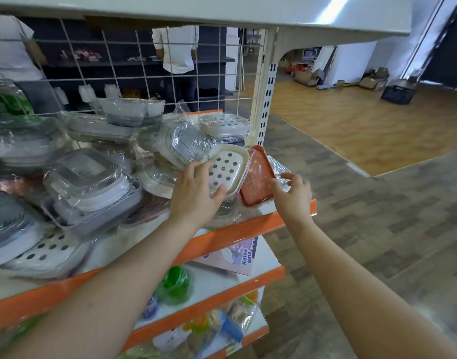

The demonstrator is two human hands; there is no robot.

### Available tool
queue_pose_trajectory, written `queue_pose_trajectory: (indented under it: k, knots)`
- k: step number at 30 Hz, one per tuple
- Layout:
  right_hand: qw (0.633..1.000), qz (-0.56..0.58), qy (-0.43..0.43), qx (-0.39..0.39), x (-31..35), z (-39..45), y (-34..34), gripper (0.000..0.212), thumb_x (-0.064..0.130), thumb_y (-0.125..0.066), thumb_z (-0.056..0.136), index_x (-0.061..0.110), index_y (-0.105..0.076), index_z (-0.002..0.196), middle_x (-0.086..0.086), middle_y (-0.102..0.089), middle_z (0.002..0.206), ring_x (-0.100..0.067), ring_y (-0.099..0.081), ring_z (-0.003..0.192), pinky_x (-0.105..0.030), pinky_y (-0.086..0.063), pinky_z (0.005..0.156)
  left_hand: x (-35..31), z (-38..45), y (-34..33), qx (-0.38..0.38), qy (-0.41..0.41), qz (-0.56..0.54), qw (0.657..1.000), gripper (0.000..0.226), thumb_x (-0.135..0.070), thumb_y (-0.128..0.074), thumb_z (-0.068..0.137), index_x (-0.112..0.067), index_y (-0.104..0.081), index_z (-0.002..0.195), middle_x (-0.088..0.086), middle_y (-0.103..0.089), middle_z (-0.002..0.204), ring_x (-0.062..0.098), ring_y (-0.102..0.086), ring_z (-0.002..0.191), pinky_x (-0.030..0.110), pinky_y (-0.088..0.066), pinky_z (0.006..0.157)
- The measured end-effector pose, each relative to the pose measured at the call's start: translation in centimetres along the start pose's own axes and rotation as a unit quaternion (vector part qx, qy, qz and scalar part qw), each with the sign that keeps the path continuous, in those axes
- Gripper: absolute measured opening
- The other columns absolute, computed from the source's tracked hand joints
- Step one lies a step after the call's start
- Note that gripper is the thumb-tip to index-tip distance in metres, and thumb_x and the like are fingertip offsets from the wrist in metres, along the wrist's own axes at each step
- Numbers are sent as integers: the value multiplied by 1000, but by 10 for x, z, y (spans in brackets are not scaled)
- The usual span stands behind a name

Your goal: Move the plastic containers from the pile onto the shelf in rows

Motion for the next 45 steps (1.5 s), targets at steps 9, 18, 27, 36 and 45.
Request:
queue_pose_trajectory:
  k: [9,18,27,36,45]
  knots:
    - [999,-10,9,-37,16,-39,8,32,25,-52,94,13,-53,123,-11,-47,125,-26,-45,117,-27,-30,91,14,-33,31,-21,12,-19,1000,39,-30,-55,92,-11,-54,126,8,-49,128,27,-52,114,35,-41,88]
    - [999,15,40,0,62,-121,-38,31,26,-58,91,9,-54,117,-12,-55,117,-26,-55,105,-43,-45,95,69,-90,96,-5,46,-14,999,34,-29,-53,93,-15,-55,124,5,-49,126,27,-56,110,34,-42,87]
    - [995,15,64,77,112,-254,-135,31,21,-56,91,8,-51,119,-15,-54,116,-31,-55,102,-48,-47,89,187,-188,189,51,106,49,992,33,-33,-52,92,-15,-54,121,8,-55,122,25,-53,111,33,-43,89]
    - [948,-89,196,232,181,-382,-264,38,20,-58,91,7,-48,125,-18,-50,123,-35,-54,105,-37,-42,87,314,-290,300,40,231,65,970,20,-30,-57,88,-18,-64,102,7,-61,110,24,-59,102,35,-47,88]
    - [888,-121,278,347,256,-466,-381,42,22,-57,91,15,-45,131,-13,-46,130,-28,-51,115,-33,-40,94,415,-359,386,-33,353,73,932,19,-22,-55,89,-13,-64,103,8,-60,109,26,-58,102,30,-43,82]
Point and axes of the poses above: each hand's wrist, its own z-axis towards the middle knuckle, its own y-axis out of the back of the hand, x = y × z, the point moved 4 cm from there along z, towards the middle knuckle
